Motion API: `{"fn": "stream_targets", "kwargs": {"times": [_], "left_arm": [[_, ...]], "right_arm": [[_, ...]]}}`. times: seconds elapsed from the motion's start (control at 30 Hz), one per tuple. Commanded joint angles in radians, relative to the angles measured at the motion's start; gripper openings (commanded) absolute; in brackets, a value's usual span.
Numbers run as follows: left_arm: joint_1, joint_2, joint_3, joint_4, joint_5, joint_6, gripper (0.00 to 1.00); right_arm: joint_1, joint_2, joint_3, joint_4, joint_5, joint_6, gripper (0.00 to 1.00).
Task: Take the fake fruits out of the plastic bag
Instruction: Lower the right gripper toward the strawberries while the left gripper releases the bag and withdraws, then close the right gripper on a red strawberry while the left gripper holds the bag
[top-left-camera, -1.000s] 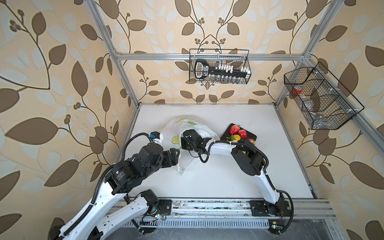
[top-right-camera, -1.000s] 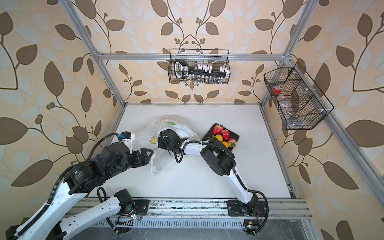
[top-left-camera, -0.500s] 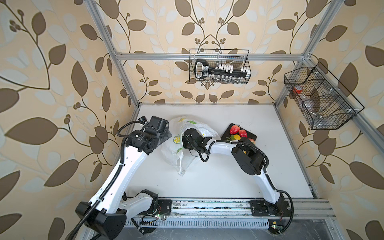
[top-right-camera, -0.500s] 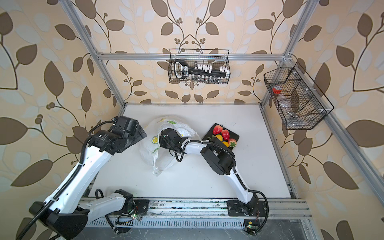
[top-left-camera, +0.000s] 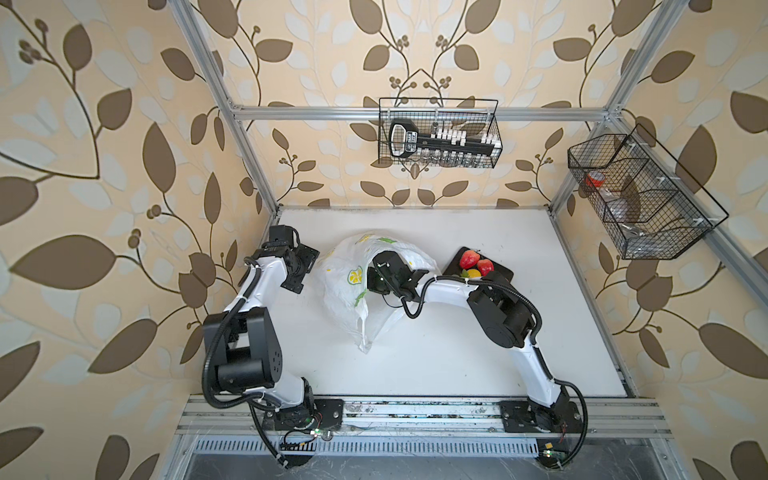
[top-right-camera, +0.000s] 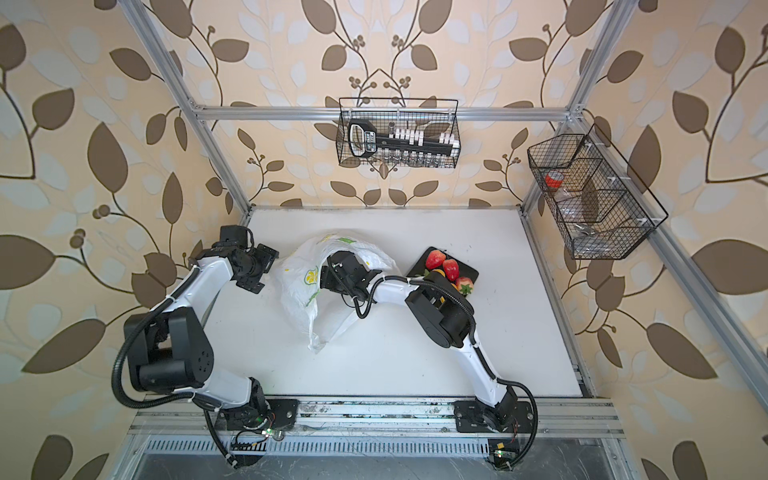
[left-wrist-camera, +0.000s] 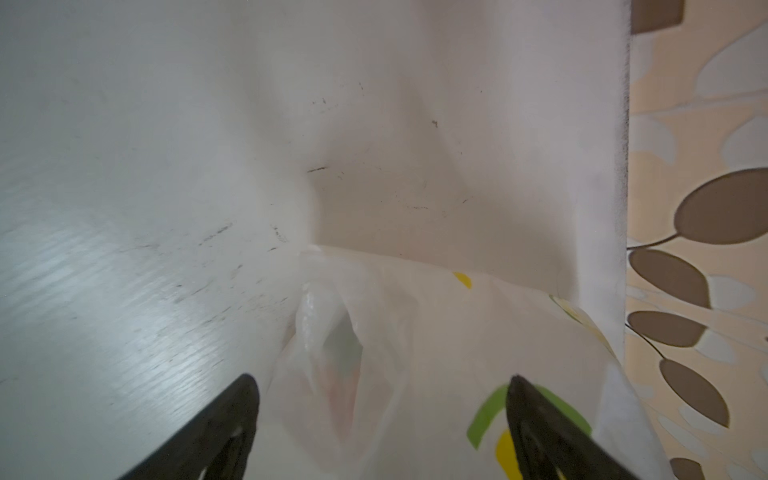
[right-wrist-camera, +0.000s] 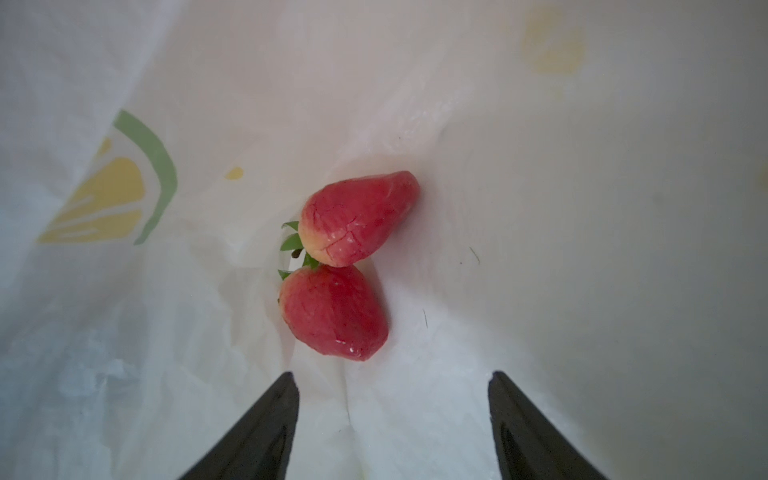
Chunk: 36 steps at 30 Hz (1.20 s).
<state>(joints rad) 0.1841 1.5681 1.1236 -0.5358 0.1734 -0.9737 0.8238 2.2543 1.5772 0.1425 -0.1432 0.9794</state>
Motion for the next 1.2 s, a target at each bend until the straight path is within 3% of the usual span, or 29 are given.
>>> {"fn": "stream_targets", "kwargs": {"times": [0.0,0.17,0.37,0.7,0.9,1.1,1.17], "left_arm": [[0.004,0.024,0.021,0.085,0.107,-0.028,0.81],[0.006,0.025,0.034,0.081,0.132,0.008,0.3],[-0.01,-0.069,0.03,0.059,0.176,0.086,0.0],[-0.219,-0.267,0.053,0.037,0.163,0.209,0.0],[-0.191,-0.245,-0.061,0.056,0.105,0.228,0.0],[-0.12,-0.159,-0.074,0.087,0.095,0.275,0.0],[-0.105,-0.145,-0.064,0.091,0.089,0.291,0.09]], "right_arm": [[-0.005,-0.045,-0.023,0.03,-0.027,0.002,0.73],[-0.008,-0.048,-0.031,0.034,-0.028,-0.013,0.73],[-0.036,-0.081,-0.078,0.039,-0.002,-0.012,0.75],[-0.076,-0.168,-0.19,0.002,0.046,-0.048,0.8],[-0.076,-0.177,-0.209,-0.049,0.058,-0.091,0.81],[-0.066,-0.191,-0.207,-0.113,0.094,-0.147,0.82],[-0.062,-0.194,-0.198,-0.14,0.112,-0.172,0.82]]}}
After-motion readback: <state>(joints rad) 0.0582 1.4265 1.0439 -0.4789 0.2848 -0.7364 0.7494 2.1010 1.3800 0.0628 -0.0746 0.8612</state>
